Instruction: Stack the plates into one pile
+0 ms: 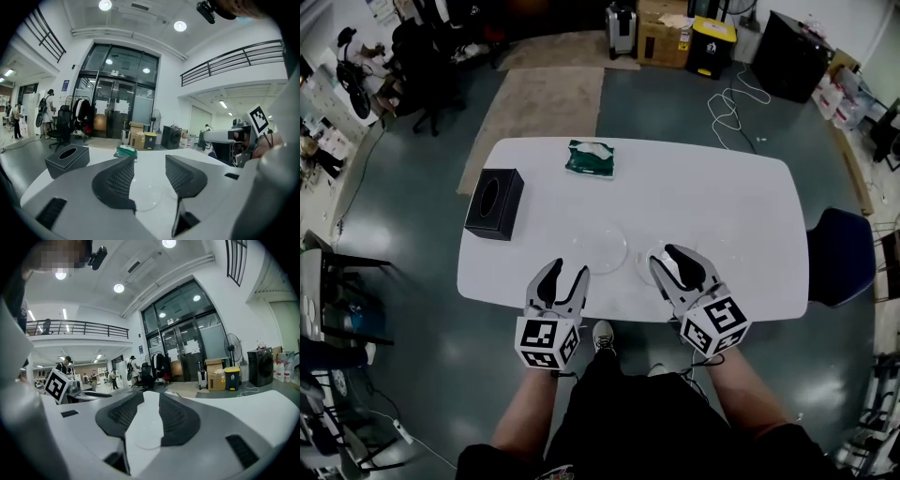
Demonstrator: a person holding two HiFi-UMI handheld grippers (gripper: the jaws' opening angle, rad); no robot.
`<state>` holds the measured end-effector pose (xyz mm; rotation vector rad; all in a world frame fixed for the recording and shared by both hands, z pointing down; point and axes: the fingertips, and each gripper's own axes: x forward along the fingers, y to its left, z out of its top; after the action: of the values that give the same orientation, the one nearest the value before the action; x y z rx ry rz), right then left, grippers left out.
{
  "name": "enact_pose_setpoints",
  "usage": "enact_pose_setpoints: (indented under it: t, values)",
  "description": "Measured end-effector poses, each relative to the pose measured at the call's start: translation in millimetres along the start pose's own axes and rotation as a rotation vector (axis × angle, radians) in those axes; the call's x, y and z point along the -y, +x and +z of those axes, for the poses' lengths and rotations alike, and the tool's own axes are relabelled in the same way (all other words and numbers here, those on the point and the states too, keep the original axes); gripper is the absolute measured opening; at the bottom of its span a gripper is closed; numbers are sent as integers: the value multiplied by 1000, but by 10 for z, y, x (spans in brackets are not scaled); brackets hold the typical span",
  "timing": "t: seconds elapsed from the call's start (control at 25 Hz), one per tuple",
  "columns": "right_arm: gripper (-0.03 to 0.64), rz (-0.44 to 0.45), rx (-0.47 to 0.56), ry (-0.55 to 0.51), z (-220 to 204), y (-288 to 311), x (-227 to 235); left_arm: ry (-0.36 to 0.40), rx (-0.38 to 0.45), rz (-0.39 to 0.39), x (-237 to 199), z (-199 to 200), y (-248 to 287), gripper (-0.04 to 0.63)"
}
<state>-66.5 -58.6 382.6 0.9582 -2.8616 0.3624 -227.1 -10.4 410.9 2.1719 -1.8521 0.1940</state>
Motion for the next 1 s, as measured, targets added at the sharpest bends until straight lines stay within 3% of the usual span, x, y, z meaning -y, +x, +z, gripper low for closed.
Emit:
enact_pose_setpoints:
  t: [0.4,1.0]
  values:
    - [158,-51,-88,21,-275,571,24,-20,-83,-51,-528,-234,435,212]
    - [156,-138,-258,76,-1142,1182,59,-16,-205,-168,-945,-613,956,212]
